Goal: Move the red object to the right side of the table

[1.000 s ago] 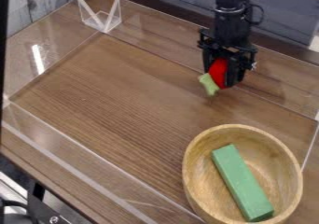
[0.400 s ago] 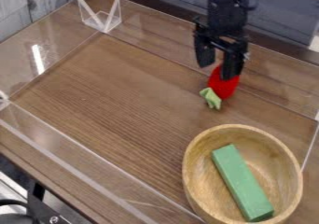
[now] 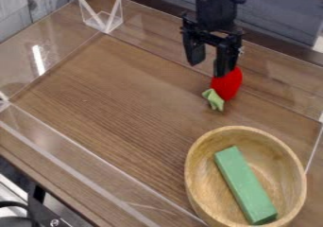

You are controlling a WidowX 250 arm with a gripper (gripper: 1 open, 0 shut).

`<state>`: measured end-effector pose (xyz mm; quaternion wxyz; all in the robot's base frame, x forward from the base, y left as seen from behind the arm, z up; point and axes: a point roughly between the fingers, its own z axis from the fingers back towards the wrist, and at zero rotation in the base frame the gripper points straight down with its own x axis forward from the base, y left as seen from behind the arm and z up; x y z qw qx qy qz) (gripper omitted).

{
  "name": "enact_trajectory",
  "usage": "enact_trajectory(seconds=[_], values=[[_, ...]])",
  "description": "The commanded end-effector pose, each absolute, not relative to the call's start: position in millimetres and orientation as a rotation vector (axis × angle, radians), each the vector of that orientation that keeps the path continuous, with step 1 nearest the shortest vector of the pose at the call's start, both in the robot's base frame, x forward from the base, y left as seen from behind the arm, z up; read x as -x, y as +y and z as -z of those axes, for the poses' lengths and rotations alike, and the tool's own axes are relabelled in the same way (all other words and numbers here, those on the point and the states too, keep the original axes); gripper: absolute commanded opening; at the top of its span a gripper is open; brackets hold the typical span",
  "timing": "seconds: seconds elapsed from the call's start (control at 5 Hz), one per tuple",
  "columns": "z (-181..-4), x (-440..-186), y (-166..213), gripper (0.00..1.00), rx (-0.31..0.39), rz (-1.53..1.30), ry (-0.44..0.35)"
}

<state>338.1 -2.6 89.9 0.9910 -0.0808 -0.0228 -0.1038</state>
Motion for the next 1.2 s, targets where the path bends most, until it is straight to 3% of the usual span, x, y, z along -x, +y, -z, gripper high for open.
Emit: enact_trajectory(seconds=[0.0, 0.6, 1.0], values=[[-126.0, -340, 15, 1.00, 0.138, 0.206, -0.143], [-140.5, -342, 42, 1.00, 0.092, 0.187, -0.210], [-132.1, -358, 72, 1.00, 0.076, 0.142, -0.230]])
